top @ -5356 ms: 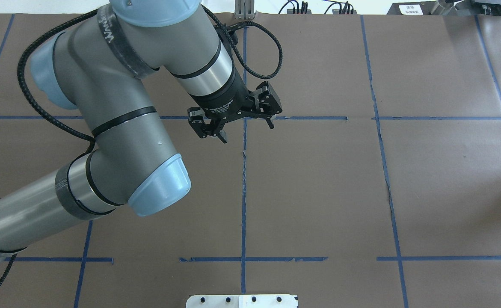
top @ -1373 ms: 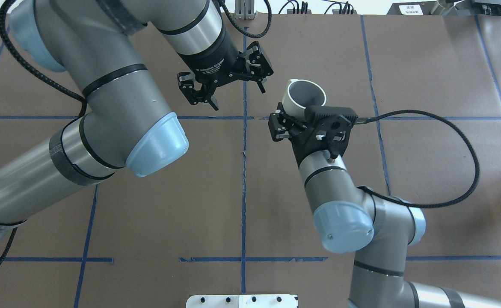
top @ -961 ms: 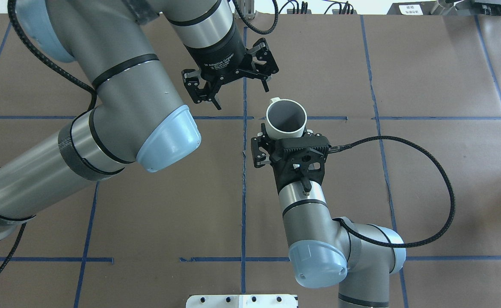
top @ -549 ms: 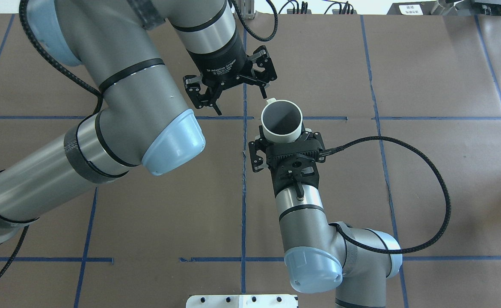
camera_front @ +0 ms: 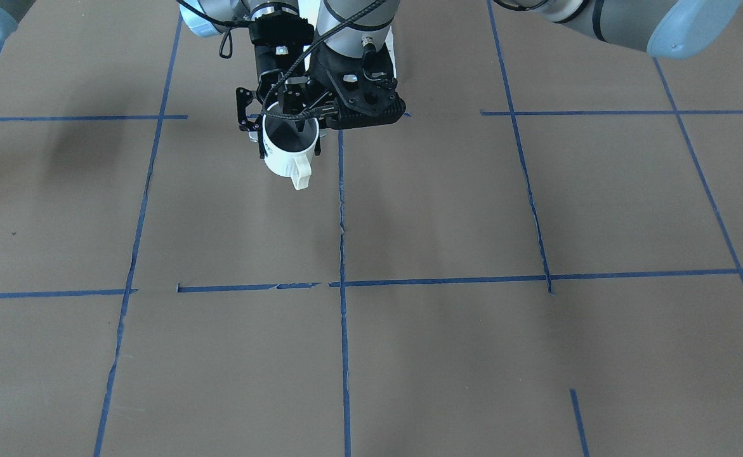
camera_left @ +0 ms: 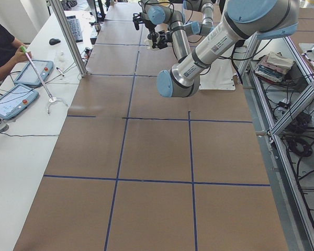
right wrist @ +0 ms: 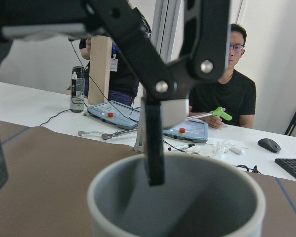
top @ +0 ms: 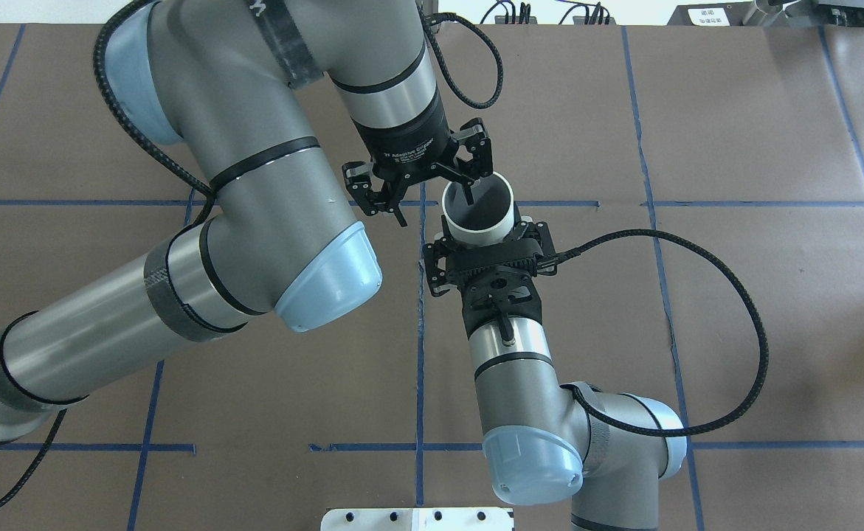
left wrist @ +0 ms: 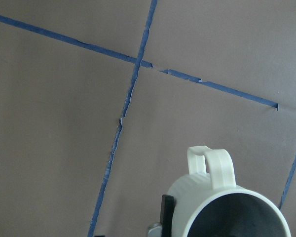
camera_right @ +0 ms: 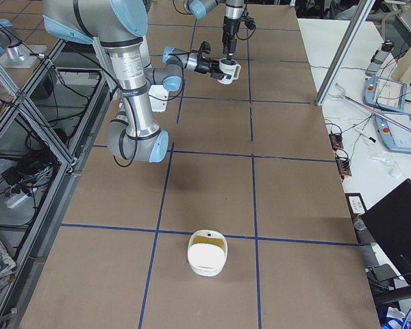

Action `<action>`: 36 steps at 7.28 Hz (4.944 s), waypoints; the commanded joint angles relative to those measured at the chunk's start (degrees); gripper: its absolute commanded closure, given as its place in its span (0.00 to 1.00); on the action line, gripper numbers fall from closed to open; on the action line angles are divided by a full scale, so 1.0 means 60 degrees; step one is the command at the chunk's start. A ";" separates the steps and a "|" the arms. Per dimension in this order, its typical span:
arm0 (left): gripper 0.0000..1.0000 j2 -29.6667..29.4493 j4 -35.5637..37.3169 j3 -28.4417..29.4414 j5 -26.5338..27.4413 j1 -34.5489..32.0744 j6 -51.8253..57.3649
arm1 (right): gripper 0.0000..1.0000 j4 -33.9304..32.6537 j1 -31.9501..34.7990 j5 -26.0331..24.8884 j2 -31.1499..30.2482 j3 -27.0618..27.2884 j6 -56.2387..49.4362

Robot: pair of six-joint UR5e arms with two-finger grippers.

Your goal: Left arm hands cup to right arm to dump lemon

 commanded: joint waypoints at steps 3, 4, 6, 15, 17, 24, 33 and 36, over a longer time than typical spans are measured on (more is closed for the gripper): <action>0.49 -0.0036 -0.0020 0.0048 0.0003 0.0091 0.0017 | 0.71 0.0015 -0.0058 -0.0005 0.0008 0.0001 -0.0073; 0.49 -0.0036 -0.0020 0.0048 0.0003 0.0091 0.0031 | 0.70 0.0029 -0.0059 -0.0005 0.0008 0.0001 -0.0088; 0.49 -0.0036 -0.0020 0.0048 0.0003 0.0091 0.0031 | 0.70 0.0030 -0.0088 -0.0005 0.0008 0.0015 -0.0160; 1.00 -0.0036 0.0024 -0.0126 -0.0026 0.0076 0.0017 | 0.00 0.0103 -0.0117 -0.0005 -0.0064 -0.0173 -0.0249; 1.00 -0.0080 0.0053 -0.0273 -0.0026 -0.0098 0.0017 | 0.00 0.0103 -0.0234 0.0111 -0.0123 -0.0262 -0.0220; 1.00 0.4830 0.0200 -0.4852 -0.0085 -0.1826 0.3577 | 0.00 0.0147 0.1372 0.4380 -0.1670 0.1093 -0.0263; 1.00 1.0436 -0.5615 -0.0658 -0.1309 -0.4831 1.0416 | 0.00 -0.2084 1.0028 1.5429 -0.3668 0.0982 -0.5951; 0.99 1.0452 -0.5630 -0.0627 -0.1637 -0.4758 0.9201 | 0.00 -0.3237 1.0488 1.5830 -0.3712 0.1480 -0.6489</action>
